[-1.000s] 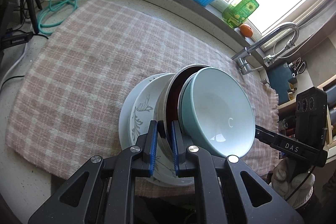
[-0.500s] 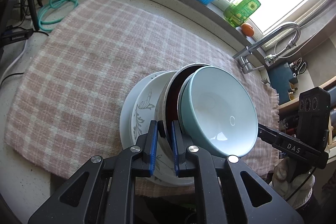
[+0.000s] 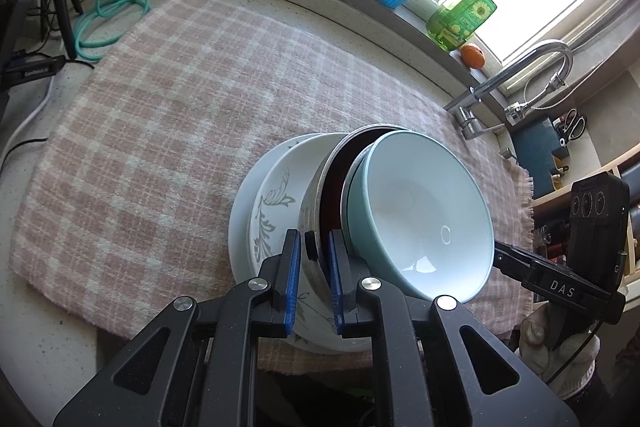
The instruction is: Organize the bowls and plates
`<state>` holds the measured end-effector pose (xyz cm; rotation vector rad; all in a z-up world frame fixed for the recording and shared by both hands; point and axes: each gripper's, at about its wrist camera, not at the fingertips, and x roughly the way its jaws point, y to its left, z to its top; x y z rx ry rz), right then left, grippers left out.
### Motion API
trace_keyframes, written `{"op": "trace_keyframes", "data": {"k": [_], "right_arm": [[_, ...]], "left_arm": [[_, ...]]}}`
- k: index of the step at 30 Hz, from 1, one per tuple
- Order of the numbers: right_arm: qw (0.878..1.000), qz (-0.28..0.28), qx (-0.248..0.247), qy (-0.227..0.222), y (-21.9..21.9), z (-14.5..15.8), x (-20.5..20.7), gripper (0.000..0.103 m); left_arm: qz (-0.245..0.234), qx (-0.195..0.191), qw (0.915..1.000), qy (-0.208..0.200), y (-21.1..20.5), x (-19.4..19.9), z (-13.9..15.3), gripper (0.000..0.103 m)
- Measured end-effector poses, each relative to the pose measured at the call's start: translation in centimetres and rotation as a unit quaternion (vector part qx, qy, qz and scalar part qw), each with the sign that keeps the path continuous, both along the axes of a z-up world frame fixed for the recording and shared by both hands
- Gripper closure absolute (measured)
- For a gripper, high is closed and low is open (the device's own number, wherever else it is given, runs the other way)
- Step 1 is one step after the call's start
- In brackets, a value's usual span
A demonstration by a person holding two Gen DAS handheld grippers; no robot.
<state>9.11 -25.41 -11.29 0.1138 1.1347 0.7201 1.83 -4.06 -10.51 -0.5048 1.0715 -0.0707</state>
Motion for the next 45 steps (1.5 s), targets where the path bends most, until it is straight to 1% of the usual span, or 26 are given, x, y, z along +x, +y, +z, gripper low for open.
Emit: {"op": "trace_keyframes", "data": {"k": [2,4,6,7,8,12,16,19,20,21,22,24,27,29,30,33,34,36,38,40,45], "right_arm": [[1.000,-0.002,-0.001,-0.001,-0.1,0.0,-0.1,0.076],[1.000,-0.002,-0.001,-0.004,-0.2,0.2,-0.2,0.075],[1.000,-0.004,0.000,-0.008,-0.4,0.5,-0.2,0.071],[1.000,-0.002,0.002,-0.008,-0.4,0.5,-0.2,0.066],[1.000,-0.003,0.004,-0.008,-0.4,0.6,-0.2,0.064],[1.000,-0.004,0.006,-0.016,-0.6,1.1,-0.3,0.063],[0.999,-0.008,0.007,-0.032,-1.2,1.9,-0.7,0.052],[0.999,-0.011,0.004,-0.052,-1.8,2.8,-1.0,0.049],[0.998,-0.011,0.002,-0.058,-1.9,3.0,-1.1,0.046],[0.998,-0.012,0.000,-0.064,-2.1,3.3,-1.2,0.043],[0.997,-0.012,-0.002,-0.071,-2.3,3.6,-1.3,0.039],[0.996,-0.014,-0.007,-0.086,-2.6,4.2,-1.6,0.037],[0.994,-0.011,-0.014,-0.106,-3.1,5.0,-2.0,0.034],[0.992,-0.012,-0.015,-0.122,-3.4,5.7,-2.5,0.024],[0.991,-0.012,-0.014,-0.129,-3.6,6.0,-2.8,0.022],[0.989,-0.013,-0.013,-0.149,-4.1,7.0,-3.7,0.021],[0.987,-0.013,-0.014,-0.157,-4.2,7.3,-4.1,0.018],[0.984,-0.014,-0.013,-0.174,-4.4,8.0,-4.9,0.015],[0.981,-0.013,-0.012,-0.193,-4.5,8.8,-5.7,0.014],[0.977,-0.012,-0.018,-0.213,-4.5,9.4,-6.6,0.014],[0.970,-0.013,-0.018,-0.243,-4.7,10.6,-8.5,0.009]], "left_arm": [[0.002,0.002,1.0000,-0.002,0.1,0.0,0.1,0.092],[0.005,0.004,1.0000,-0.006,0.2,-0.2,0.3,0.089],[0.007,0.004,0.9999,-0.009,0.4,-0.2,0.5,0.089],[0.006,0.007,0.9999,-0.010,0.4,-0.2,0.6,0.089],[0.008,0.008,0.9999,-0.010,0.5,-0.2,0.6,0.089],[0.012,0.009,0.9998,-0.013,0.6,-0.3,0.9,0.089],[0.017,0.015,0.9995,-0.020,1.0,-0.6,1.5,0.083],[0.021,0.023,0.9991,-0.029,1.4,-0.8,2.3,0.083],[0.021,0.027,0.9989,-0.032,1.5,-0.9,2.6,0.082],[0.020,0.034,0.9985,-0.036,1.6,-1.0,2.9,0.077],[0.020,0.042,0.9981,-0.041,1.6,-1.1,3.2,0.072],[0.019,0.057,0.9969,-0.050,1.7,-1.3,3.8,0.068],[0.018,0.076,0.9952,-0.059,1.6,-1.7,4.6,0.066],[0.019,0.086,0.9939,-0.066,1.4,-2.2,5.0,0.057],[0.019,0.091,0.9932,-0.070,1.4,-2.6,5.3,0.050],[0.020,0.108,0.9907,-0.081,0.8,-3.7,6.3,0.044],[0.019,0.113,0.9897,-0.086,0.4,-4.2,6.7,0.039],[0.019,0.127,0.9866,-0.100,-0.4,-5.0,7.5,0.034],[0.020,0.143,0.9832,-0.112,-1.3,-5.7,8.2,0.033],[0.022,0.156,0.9797,-0.124,-2.0,-6.3,8.9,0.027],[0.033,0.171,0.9736,-0.147,-3.6,-7.5,10.1,0.026]]}}
